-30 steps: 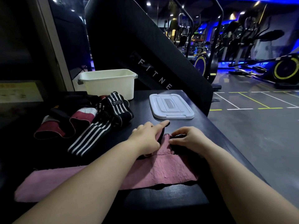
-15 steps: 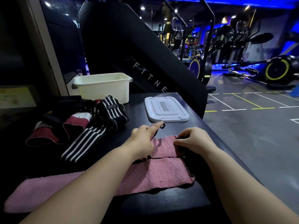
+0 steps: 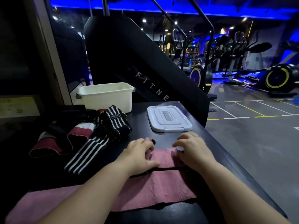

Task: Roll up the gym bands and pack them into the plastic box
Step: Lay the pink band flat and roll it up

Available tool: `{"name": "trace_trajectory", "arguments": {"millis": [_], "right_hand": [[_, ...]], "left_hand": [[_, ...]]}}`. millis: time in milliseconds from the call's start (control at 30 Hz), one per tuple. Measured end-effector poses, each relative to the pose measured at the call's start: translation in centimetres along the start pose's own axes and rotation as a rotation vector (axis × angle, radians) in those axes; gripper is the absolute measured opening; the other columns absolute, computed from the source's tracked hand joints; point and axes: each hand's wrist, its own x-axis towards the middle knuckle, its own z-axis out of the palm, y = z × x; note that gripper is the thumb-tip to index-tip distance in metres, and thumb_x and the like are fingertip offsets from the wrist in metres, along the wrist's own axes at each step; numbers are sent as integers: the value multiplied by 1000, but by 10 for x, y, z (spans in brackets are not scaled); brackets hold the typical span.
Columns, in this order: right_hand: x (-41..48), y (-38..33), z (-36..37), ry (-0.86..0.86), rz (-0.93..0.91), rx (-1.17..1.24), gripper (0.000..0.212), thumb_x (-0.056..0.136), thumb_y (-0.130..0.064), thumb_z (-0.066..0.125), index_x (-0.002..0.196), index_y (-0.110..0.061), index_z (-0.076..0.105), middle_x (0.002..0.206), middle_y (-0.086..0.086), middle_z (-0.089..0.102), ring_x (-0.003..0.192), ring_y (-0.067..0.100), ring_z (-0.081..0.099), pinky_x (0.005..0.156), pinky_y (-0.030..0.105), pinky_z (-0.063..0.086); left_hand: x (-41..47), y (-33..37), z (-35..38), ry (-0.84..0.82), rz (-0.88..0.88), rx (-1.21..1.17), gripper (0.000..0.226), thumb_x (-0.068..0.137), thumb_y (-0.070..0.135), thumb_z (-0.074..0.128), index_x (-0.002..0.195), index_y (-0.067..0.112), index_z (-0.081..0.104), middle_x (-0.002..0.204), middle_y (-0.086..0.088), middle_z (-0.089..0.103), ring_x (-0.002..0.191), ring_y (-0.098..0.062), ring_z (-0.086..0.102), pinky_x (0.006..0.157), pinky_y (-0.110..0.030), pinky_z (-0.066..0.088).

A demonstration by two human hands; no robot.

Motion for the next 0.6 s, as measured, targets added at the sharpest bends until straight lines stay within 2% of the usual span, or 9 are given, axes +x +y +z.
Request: {"name": "trace_trajectory", "arguments": {"millis": [67,167,233,300,433,500,600], "right_hand": [[1,-8,2,-90,-78,103,30,86,-19,59,111,-32,71,125,-7,60,122,15,50,101,25,40],[-1,-19,8,-232,-108,199,28,94,-43,54,116,-31,66,123,-5,60,117,14,54,99,26,39],[-3,-21,12,-288,-66,182,44,87,-63,53,118,-33,59,122,-7,54,116,14,49,99,32,39],[-4,-21,17,-310,-58,106,55,80,-74,50,121,-36,51,124,-10,47,118,13,43,99,31,35],[-4,-19,20,-315,-84,77,86,59,-94,25,121,-39,47,121,-13,44,120,12,41,99,28,32],[-3,-18,22,-302,-95,82,99,51,-99,9,121,-40,46,121,-14,43,121,12,40,100,28,32],[-3,-19,19,-311,-80,76,110,44,-103,0,122,-40,46,124,-14,43,122,11,39,101,29,32]], "left_hand": [[1,-1,1,-11,8,-8,55,67,63,68,113,37,50,119,11,47,119,-16,42,102,-38,40],[0,-1,0,-13,-1,-38,54,73,52,71,119,36,49,126,11,47,121,-16,41,104,-38,40],[-2,-1,-2,-12,-10,-52,48,77,43,68,121,36,49,131,11,45,123,-17,39,105,-36,38],[-5,-4,-5,-5,-34,-64,43,82,31,61,123,35,49,134,10,44,124,-18,38,104,-34,38],[-14,-14,-12,35,-87,-110,50,77,18,57,123,36,49,131,8,44,122,-17,45,104,-34,41],[-18,-19,-14,59,-102,-132,50,77,18,58,123,36,50,129,8,45,120,-17,48,103,-34,41],[-25,-31,-21,122,-132,-133,42,84,15,55,121,33,55,128,6,47,119,-18,51,102,-33,42]]}}
